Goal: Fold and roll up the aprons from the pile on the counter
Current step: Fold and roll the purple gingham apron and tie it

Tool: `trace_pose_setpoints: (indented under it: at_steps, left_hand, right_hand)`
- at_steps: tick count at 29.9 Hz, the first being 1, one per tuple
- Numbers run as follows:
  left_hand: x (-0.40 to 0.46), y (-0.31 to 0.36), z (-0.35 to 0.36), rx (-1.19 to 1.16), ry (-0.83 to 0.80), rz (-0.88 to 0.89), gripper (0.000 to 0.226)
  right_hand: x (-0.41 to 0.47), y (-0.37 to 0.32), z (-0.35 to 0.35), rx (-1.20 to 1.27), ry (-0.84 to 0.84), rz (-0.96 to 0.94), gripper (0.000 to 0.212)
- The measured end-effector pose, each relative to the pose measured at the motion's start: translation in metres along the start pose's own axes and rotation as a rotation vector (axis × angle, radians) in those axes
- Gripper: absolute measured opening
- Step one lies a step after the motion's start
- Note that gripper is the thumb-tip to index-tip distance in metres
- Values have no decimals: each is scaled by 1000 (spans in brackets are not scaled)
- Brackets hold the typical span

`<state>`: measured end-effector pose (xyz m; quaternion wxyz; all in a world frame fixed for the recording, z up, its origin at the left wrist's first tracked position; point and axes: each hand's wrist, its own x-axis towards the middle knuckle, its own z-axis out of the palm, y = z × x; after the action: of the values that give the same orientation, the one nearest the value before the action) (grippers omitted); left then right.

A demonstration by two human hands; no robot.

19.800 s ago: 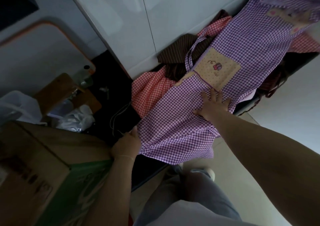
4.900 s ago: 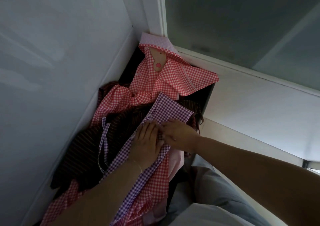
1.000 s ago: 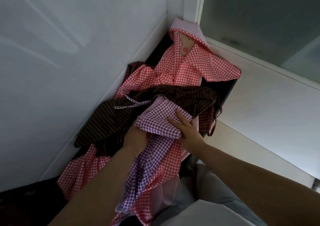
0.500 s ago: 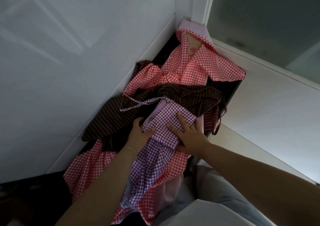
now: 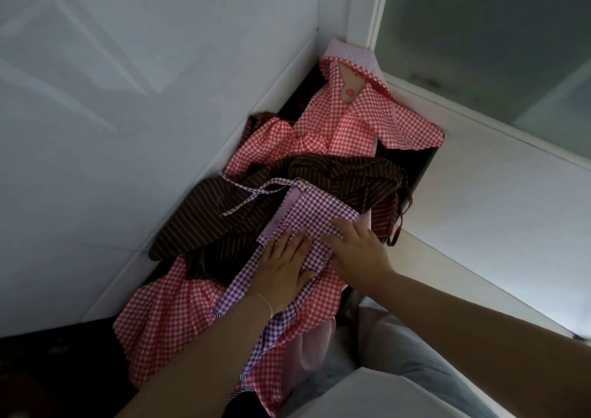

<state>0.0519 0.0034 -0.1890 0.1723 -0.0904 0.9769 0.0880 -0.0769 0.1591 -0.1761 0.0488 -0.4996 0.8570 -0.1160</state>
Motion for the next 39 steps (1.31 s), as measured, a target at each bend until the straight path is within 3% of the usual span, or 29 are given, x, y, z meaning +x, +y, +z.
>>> trace_pose_setpoints:
  at_steps: [2, 4, 7, 9, 12, 15, 20, 22, 27, 30, 32, 33, 35, 39]
  left_hand:
    - [-1, 1, -1, -59, 30, 26, 70]
    - [-4, 2, -5, -147, 123, 34, 68]
    - [-15, 8, -13, -237, 216, -195, 57]
    - [-22, 8, -13, -387, 140, -346, 41]
    - [-28, 9, -9, -617, -40, -368, 16]
    - [-29, 11, -9, -708, -104, -426, 32]
    - [-31, -1, -7, -1033, -81, -575, 36]
    - [-34, -5, -4, -1094, -37, -606, 28]
    - [-37, -10, 0, -1044, 17, -604, 24]
    - [-42, -13, 0, -684, 154, -515, 35]
    - [-43, -18, -2, -417, 230, -567, 58]
    - [-43, -21, -5, -397, 232, -606, 64]
    - [-41, -30, -12, -515, 132, -682, 62]
    - [-27, -52, -22, -653, -185, -711, 51]
  right_hand:
    - [-2, -8, -3, -14, 30, -77, 46]
    - [2, -18, 0, 80, -115, -134, 68]
    - [11, -29, 11, 177, -333, -82, 90]
    - [12, -34, 15, 145, -325, -81, 85]
    - [12, -38, 15, 81, -358, -82, 84]
    - [13, -43, 13, 55, -365, -45, 73]
    - [7, -39, 16, 136, -230, -128, 62]
    - [3, -40, 21, 105, -255, -175, 64]
    - [-3, -44, 35, 0, -334, -223, 72]
    - [-5, -42, 45, -79, -336, -301, 87]
    - [-5, -43, 48, -117, -327, -305, 99]
    - [-5, -44, 48, -130, -321, -299, 101]
    - [-5, -50, 51, -127, -319, -303, 95]
    - [-10, -64, 56, -143, -290, -376, 62]
